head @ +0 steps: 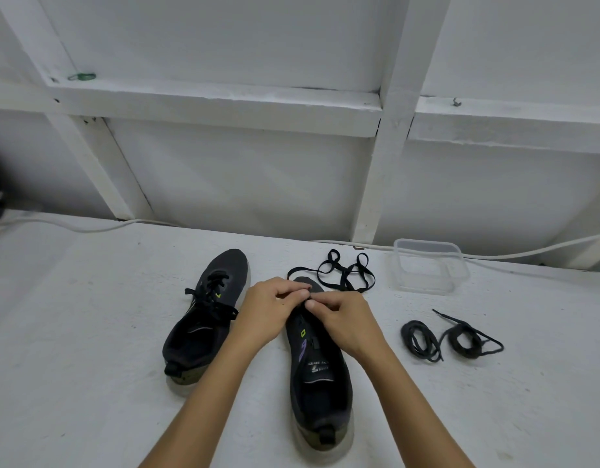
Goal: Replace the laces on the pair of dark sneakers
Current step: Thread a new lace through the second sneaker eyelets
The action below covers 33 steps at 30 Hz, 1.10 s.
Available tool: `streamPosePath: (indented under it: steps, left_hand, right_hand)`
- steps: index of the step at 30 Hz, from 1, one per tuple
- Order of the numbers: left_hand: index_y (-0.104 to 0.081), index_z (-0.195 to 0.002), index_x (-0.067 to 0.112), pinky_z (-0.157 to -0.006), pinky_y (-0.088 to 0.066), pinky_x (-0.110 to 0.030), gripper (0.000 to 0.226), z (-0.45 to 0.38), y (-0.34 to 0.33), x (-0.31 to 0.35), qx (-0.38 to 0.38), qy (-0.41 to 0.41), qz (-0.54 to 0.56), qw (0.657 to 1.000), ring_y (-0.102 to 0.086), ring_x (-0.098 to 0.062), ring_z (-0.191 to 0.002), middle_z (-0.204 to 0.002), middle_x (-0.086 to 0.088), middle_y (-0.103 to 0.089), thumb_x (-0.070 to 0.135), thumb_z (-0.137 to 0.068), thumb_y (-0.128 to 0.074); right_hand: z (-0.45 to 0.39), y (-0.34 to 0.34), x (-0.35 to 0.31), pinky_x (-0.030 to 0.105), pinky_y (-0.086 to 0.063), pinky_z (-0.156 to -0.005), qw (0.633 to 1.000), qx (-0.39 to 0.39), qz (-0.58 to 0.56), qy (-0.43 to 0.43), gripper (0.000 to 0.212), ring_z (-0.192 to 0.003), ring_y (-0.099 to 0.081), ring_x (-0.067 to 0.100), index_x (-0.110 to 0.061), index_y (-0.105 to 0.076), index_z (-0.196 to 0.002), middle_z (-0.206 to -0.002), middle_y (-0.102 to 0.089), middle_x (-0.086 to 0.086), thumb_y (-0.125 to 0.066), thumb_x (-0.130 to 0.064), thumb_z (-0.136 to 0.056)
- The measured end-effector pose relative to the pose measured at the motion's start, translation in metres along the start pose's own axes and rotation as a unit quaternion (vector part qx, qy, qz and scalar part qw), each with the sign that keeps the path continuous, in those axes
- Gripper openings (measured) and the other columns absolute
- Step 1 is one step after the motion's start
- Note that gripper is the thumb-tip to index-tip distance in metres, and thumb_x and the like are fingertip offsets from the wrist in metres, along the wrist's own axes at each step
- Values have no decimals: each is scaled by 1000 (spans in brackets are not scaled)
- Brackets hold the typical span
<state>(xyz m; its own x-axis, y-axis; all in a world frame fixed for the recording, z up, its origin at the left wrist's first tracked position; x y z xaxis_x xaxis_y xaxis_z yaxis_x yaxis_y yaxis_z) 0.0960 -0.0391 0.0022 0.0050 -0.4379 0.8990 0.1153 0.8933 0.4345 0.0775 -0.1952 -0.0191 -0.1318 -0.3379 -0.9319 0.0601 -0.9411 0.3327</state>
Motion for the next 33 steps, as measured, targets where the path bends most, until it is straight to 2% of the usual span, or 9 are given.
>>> streamPosePath:
  steps: [6, 10, 13, 18, 21, 24, 30, 32, 33]
  left_hand:
    - [-77, -105, 37, -85, -43, -15, 16, 4, 0, -1, -5, 10, 16, 1000, -61, -1, -96, -99, 10, -67, 30, -93, -69]
    - [-61, -132, 30, -90, -42, -15, 40, 11, -6, -13, -5, 59, -11, 998, -59, -3, -104, -115, 9, -62, 31, -93, -68]
    - [-58, -123, 24, -89, -45, -25, 39, 23, -23, -21, -40, 103, -42, 993, -58, -11, -116, -120, 10, -60, 40, -89, -68]
    - [-34, -149, 16, -99, -46, -31, 100, 33, -49, -24, -104, 202, -100, 969, -50, -20, -130, -143, -2, -48, 71, -72, -66]
    - [-42, -145, 21, -91, -47, -27, 80, 30, -60, -13, -93, 194, -78, 974, -55, -17, -119, -132, 0, -54, 59, -79, -64]
    - [-20, -156, 12, -108, -42, -36, 94, 32, -70, -10, -80, 211, -74, 971, -44, -26, -136, -154, -10, -36, 57, -84, -58]
    - [-31, -151, 13, -105, -45, -45, 64, 31, -69, -14, -88, 223, -108, 965, -53, -31, -123, -137, -12, -52, 34, -92, -48]
    - [-29, -153, 14, -106, -45, -45, 64, 31, -69, -15, -96, 221, -105, 965, -53, -31, -123, -138, -12, -53, 32, -94, -46]
    - [-28, -154, 15, -106, -44, -45, 64, 31, -69, -15, -98, 219, -102, 965, -53, -30, -123, -138, -11, -53, 32, -95, -46]
  right_hand:
    - [-7, -2, 0, 8, -47, -73, 1000, -9, -8, 18, 15, -83, -68, -6, -30, -81, -101, -89, -76, -18, -68, -25, -95]
    - [-14, 0, 5, 9, -46, -68, 999, -10, -32, 0, 9, -76, -66, -6, -27, -79, -94, -84, -75, -17, -70, -27, -94]
    - [-20, 6, 7, 7, -46, -67, 997, -36, -58, -31, 7, -77, -67, -6, -27, -80, -92, -88, -77, -15, -73, -28, -93]
    - [-29, 14, -1, 11, -48, -68, 993, -111, -20, -46, 10, -76, -67, -2, -20, -81, -93, -88, -77, -8, -72, -26, -94]
    - [-30, 17, -1, 16, -50, -73, 991, -119, -20, -50, 11, -80, -68, 1, -19, -81, -94, -89, -77, -7, -71, -24, -95]
    - [-30, 19, -1, 20, -52, -79, 992, -121, -6, -40, 12, -83, -68, 3, -21, -80, -89, -88, -77, -6, -70, -22, -96]
    - [-31, 32, -41, 22, -42, -63, 998, -46, 7, 31, 26, -62, -53, 7, -25, -75, -78, -68, -63, -15, -61, -24, -100]
    - [-33, 42, -63, 24, -49, -65, 997, -27, -47, 51, 26, -71, -64, 13, -21, -74, -87, -79, -72, -15, -54, -22, -104]
    - [-33, 44, -73, 29, -55, -77, 994, -30, -88, 55, 25, -86, -72, 17, -17, -70, -91, -88, -77, -12, -51, -19, -106]
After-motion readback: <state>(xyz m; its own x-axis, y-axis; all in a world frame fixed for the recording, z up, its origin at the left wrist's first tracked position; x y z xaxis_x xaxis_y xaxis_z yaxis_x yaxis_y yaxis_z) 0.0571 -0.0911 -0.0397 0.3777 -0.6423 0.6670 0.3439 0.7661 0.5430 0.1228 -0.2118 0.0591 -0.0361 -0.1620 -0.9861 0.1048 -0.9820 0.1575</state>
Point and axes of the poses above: each hand's wrist, its own z-axis away from the middle knuckle, its own y-axis out of the back of the hand, x = y × z, the point moved 7 cm from there along -z, towards the middle knuckle
